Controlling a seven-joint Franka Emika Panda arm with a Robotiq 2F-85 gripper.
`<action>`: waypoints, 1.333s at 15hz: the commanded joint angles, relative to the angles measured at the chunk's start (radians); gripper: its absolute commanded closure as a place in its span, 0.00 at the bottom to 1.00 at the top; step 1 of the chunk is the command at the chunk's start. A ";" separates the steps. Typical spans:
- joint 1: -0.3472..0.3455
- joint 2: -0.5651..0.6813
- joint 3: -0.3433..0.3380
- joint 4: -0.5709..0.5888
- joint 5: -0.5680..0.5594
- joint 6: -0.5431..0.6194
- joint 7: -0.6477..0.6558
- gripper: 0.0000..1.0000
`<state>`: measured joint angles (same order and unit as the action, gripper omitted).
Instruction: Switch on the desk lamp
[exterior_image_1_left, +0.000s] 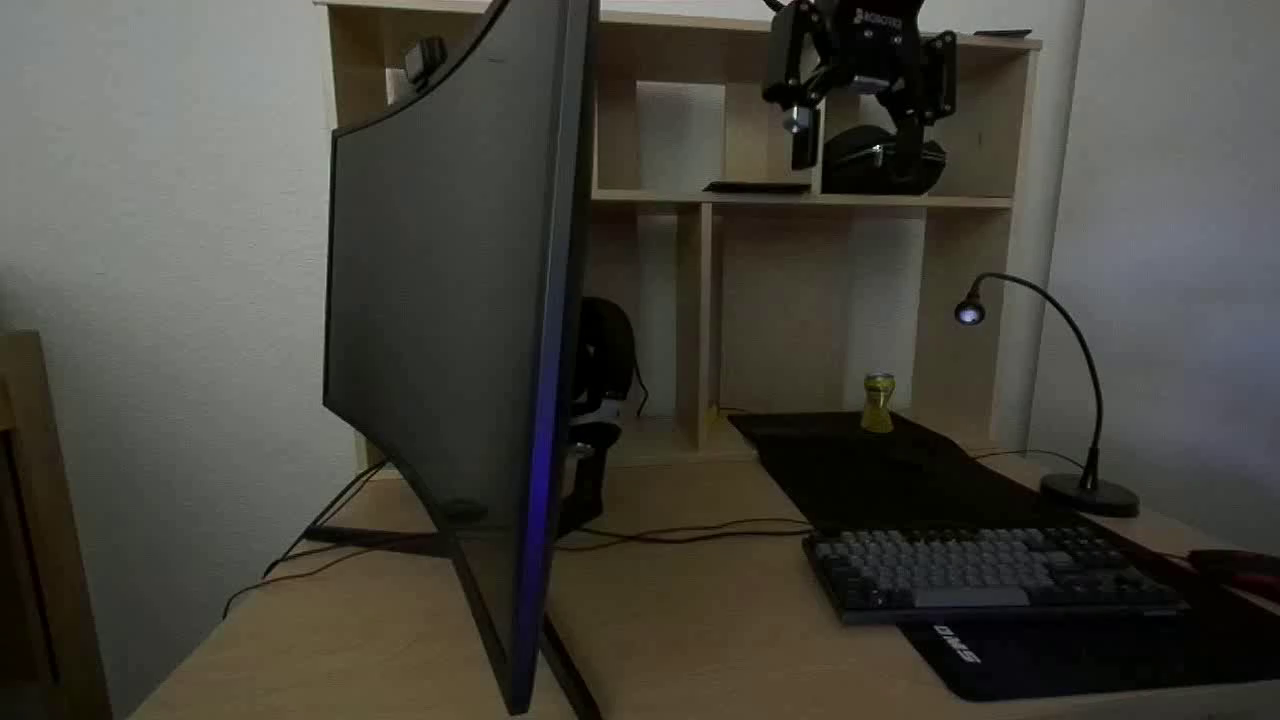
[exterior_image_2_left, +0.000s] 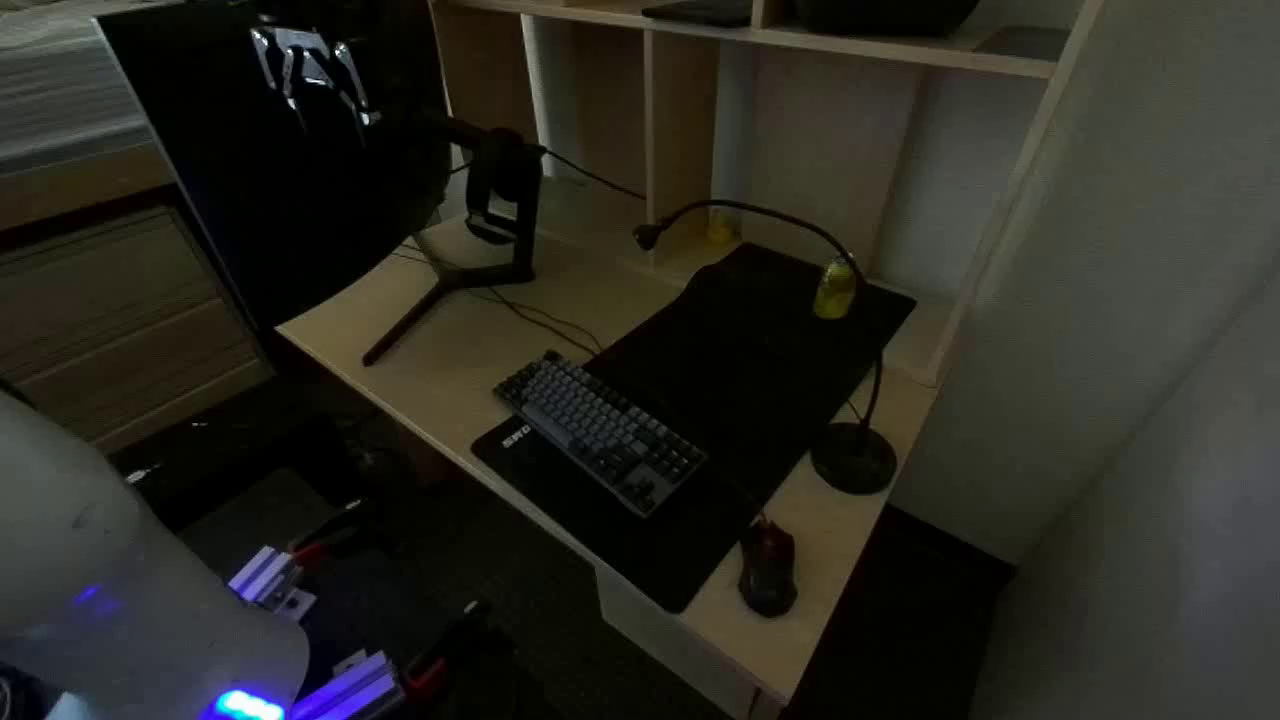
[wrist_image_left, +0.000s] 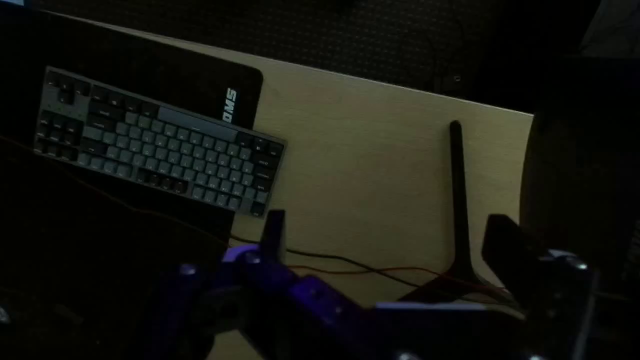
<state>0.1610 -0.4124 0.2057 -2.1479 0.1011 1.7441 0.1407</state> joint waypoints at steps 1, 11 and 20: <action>0.001 0.001 -0.001 0.002 -0.001 -0.002 0.001 0.00; -0.087 0.330 0.036 0.228 -0.152 0.205 0.467 0.00; -0.081 0.505 -0.074 0.378 -0.282 0.208 0.707 0.00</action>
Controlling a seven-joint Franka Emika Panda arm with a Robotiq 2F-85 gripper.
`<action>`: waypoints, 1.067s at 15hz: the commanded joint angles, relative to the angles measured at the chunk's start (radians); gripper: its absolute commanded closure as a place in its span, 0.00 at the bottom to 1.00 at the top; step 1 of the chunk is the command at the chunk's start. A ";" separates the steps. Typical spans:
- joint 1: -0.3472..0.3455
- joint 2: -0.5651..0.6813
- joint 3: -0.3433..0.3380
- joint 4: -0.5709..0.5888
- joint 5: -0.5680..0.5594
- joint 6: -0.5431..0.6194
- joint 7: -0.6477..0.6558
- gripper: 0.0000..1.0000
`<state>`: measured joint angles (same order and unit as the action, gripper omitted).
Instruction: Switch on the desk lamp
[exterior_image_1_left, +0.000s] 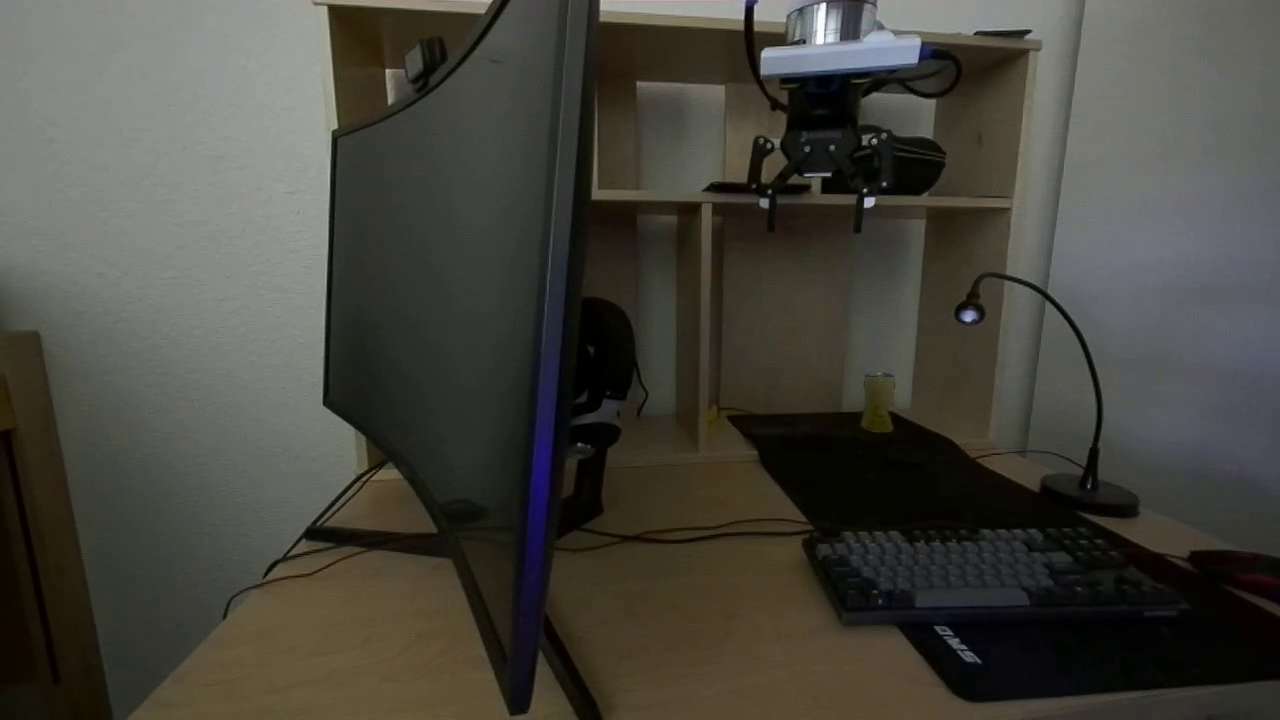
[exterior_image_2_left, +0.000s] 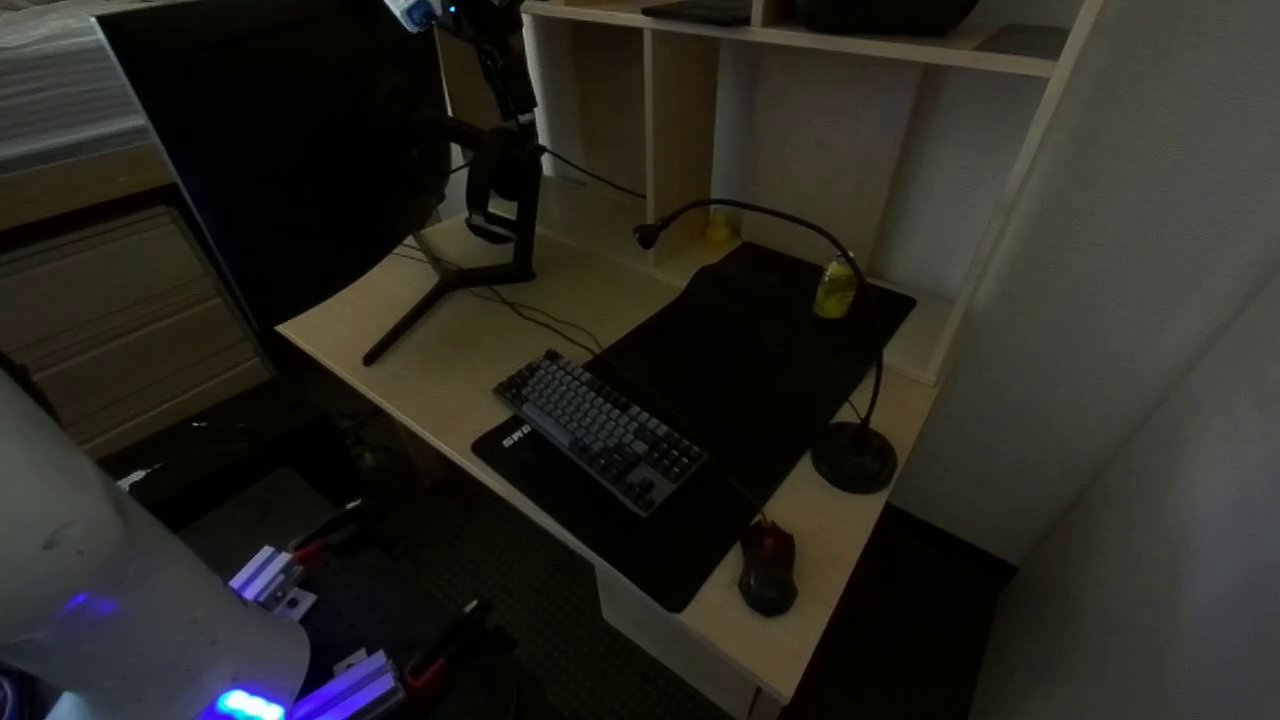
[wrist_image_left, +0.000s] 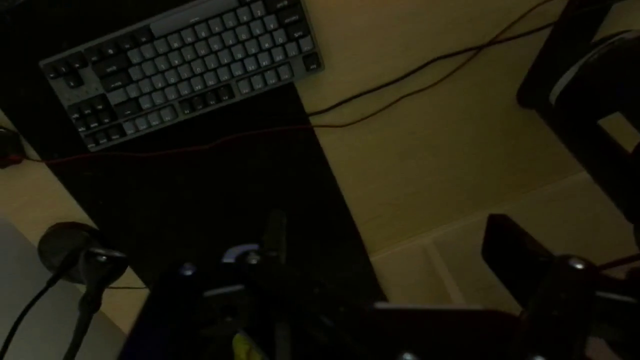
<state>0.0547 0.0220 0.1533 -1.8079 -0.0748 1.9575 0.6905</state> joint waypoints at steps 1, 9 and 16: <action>0.019 0.130 -0.035 0.076 -0.104 0.025 0.201 0.00; 0.029 0.352 -0.172 0.235 -0.090 0.053 0.430 0.00; 0.051 0.565 -0.238 0.470 -0.095 0.006 0.689 0.00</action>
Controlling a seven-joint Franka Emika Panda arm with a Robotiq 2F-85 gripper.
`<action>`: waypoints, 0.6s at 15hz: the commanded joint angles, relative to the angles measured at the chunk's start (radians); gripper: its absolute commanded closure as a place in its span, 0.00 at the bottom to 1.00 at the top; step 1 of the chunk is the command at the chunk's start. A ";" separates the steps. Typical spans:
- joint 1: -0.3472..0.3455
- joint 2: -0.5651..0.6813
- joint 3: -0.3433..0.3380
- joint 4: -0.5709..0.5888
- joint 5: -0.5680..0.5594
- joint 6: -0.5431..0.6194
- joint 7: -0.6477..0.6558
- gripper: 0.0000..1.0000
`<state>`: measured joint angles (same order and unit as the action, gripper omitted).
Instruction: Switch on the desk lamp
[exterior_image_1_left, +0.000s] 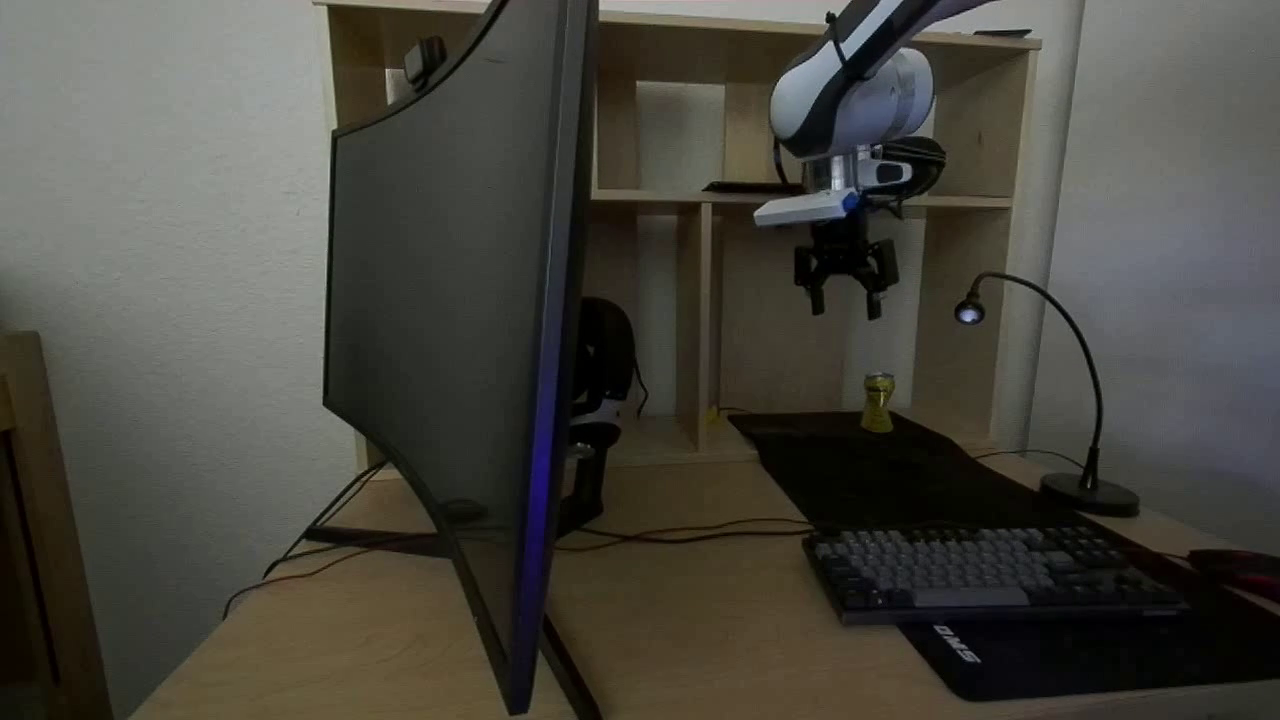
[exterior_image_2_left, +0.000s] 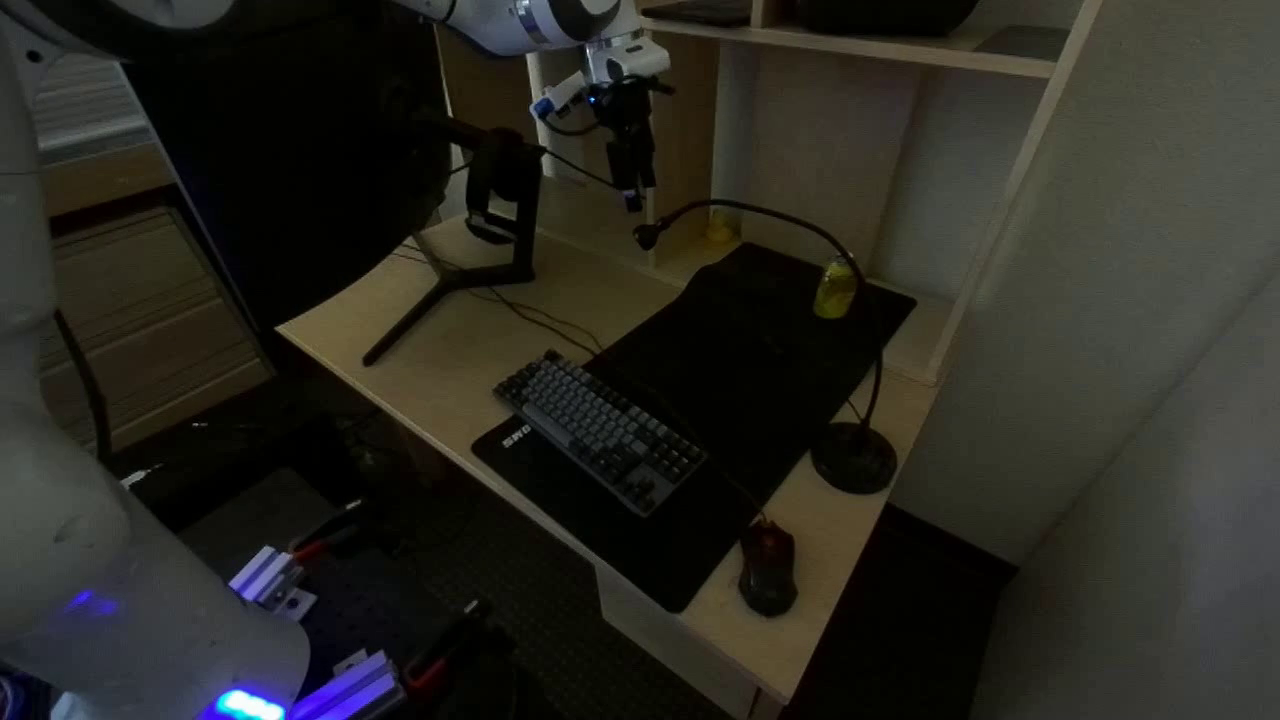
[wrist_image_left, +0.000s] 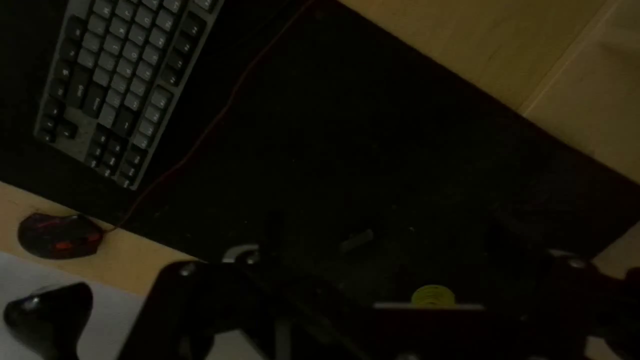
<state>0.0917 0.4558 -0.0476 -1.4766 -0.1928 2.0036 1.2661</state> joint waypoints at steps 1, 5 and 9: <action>0.004 0.177 -0.046 0.192 0.040 -0.047 0.151 0.00; -0.032 0.345 -0.094 0.396 0.087 -0.067 0.305 0.00; -0.034 0.345 -0.106 0.379 0.082 -0.052 0.327 0.00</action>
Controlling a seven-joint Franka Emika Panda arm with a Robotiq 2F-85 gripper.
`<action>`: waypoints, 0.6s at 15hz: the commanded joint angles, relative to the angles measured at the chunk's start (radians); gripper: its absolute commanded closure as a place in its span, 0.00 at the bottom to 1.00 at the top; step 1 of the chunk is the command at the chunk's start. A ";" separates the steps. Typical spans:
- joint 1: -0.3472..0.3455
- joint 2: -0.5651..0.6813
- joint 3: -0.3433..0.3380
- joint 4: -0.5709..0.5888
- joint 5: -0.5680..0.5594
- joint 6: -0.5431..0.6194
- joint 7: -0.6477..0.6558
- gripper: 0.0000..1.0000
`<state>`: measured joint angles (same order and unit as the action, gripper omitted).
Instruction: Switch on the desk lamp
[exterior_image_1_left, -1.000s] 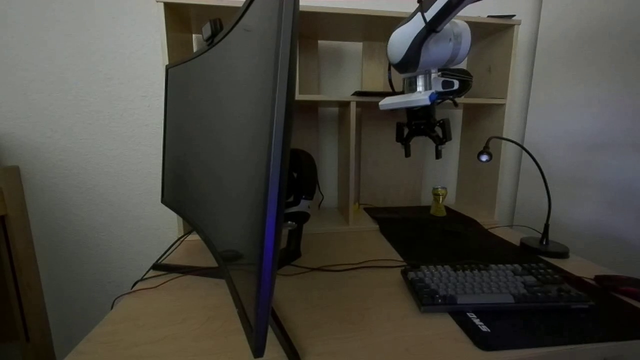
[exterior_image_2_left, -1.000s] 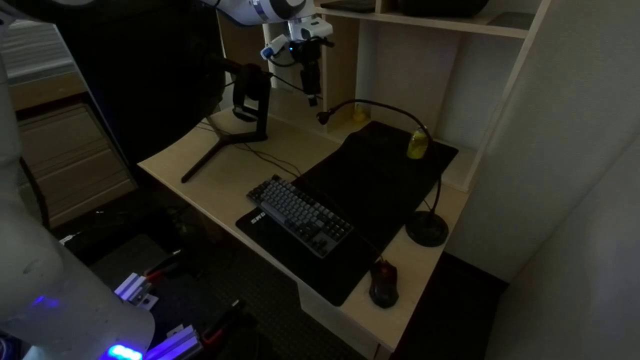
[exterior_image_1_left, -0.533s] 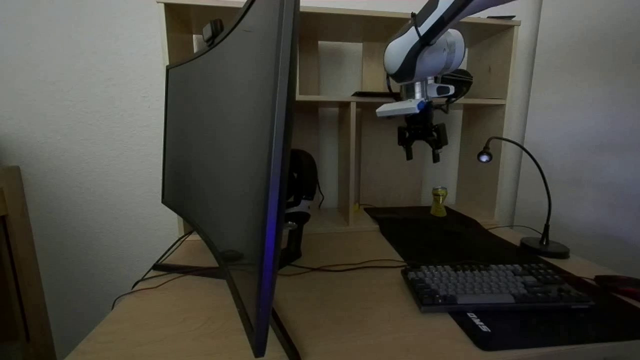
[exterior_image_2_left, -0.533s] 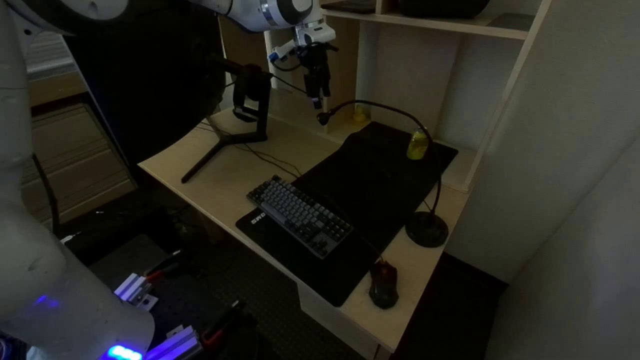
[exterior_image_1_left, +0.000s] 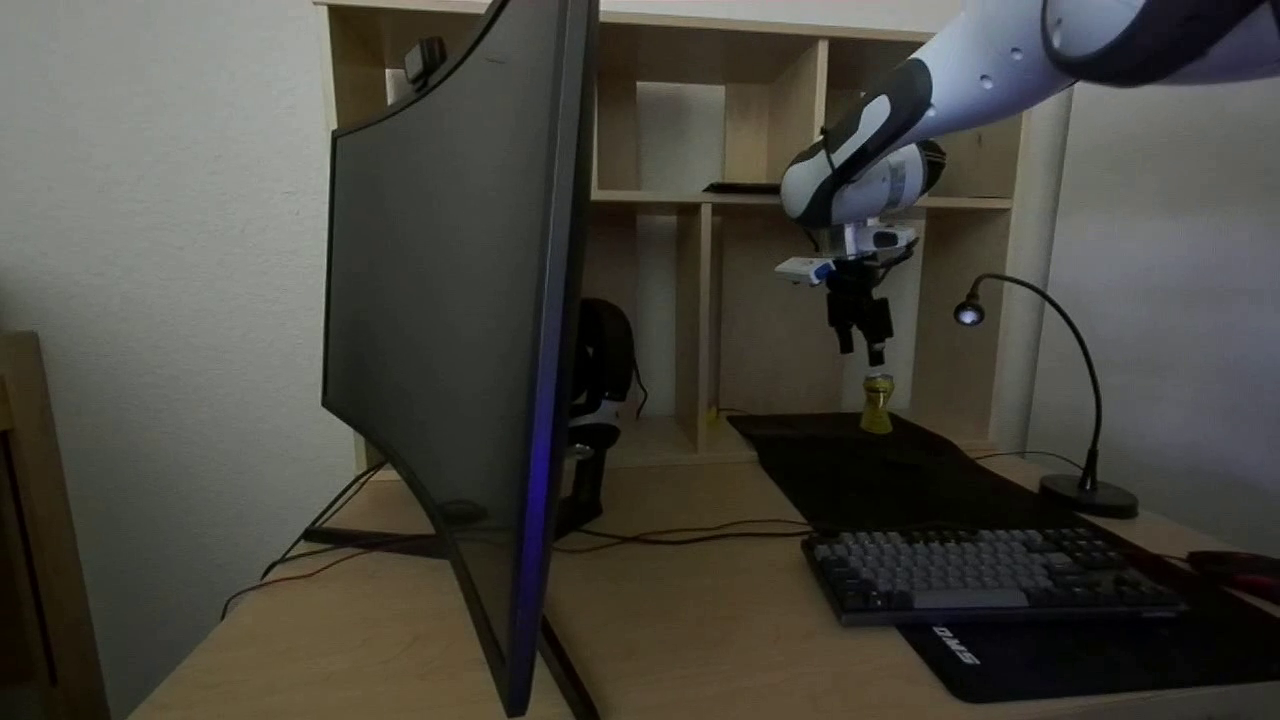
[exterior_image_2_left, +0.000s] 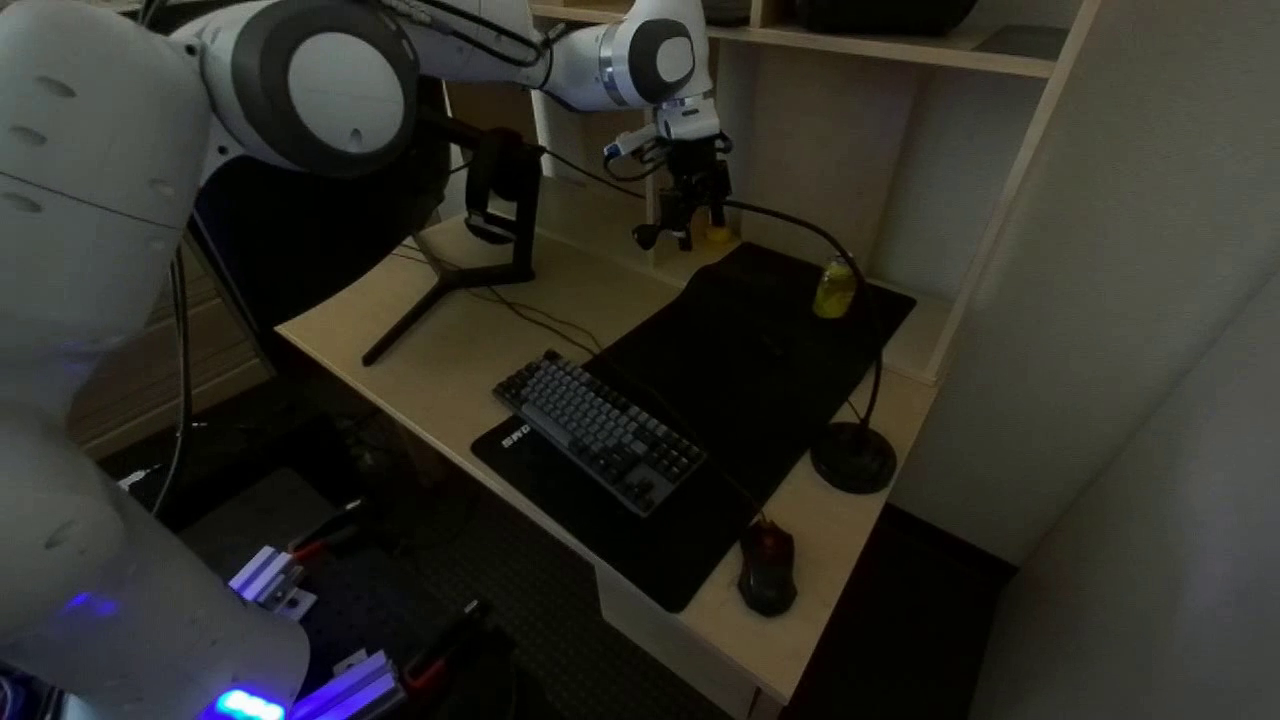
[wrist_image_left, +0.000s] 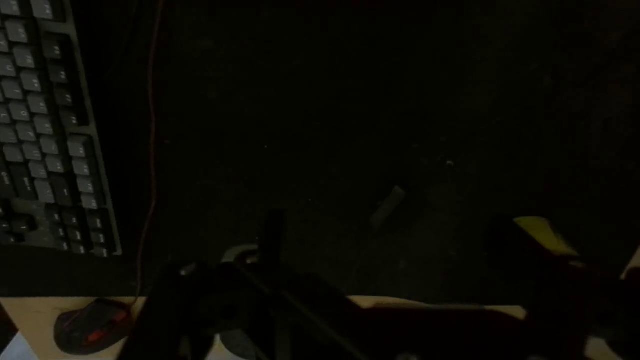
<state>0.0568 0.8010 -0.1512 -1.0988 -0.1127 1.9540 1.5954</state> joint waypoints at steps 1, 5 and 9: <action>-0.001 0.010 -0.002 0.020 0.003 -0.008 0.003 0.00; 0.007 0.164 -0.059 0.172 -0.030 -0.067 0.202 0.00; -0.050 0.313 -0.073 0.360 0.002 -0.099 0.374 0.00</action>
<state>0.0502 0.9872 -0.2179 -0.9312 -0.1392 1.9142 1.8864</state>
